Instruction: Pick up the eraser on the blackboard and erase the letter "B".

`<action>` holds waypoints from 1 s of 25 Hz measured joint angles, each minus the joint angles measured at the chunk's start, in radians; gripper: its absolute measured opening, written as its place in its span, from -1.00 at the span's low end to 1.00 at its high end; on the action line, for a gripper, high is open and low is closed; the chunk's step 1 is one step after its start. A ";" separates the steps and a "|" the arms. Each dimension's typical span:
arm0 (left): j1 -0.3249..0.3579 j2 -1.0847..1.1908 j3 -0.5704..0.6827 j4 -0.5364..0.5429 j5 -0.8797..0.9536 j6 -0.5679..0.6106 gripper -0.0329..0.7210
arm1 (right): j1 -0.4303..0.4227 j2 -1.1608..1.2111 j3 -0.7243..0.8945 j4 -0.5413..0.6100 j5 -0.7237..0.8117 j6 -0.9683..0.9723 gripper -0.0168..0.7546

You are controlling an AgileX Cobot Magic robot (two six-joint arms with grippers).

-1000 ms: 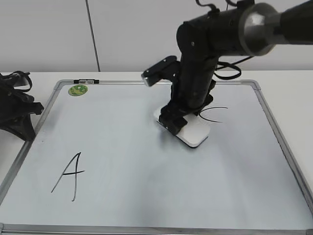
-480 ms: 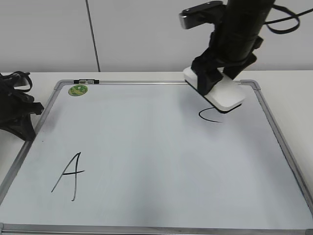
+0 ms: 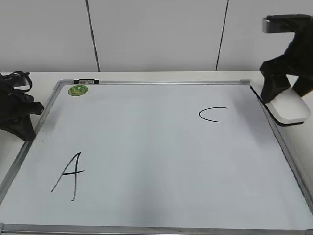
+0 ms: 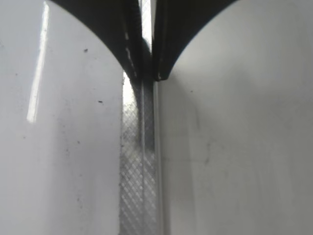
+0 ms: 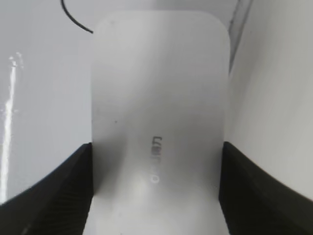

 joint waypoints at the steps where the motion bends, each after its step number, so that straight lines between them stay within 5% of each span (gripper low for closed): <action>1: 0.000 0.000 0.000 0.000 0.000 0.000 -0.88 | -0.031 -0.022 0.060 0.016 -0.033 0.005 0.47; 10: 0.000 0.000 0.000 -0.008 0.000 0.000 -0.88 | -0.105 -0.051 0.286 0.074 -0.223 0.013 0.47; 25: 0.000 0.000 0.000 -0.012 0.000 0.000 -0.88 | -0.106 0.028 0.313 0.077 -0.334 0.054 0.47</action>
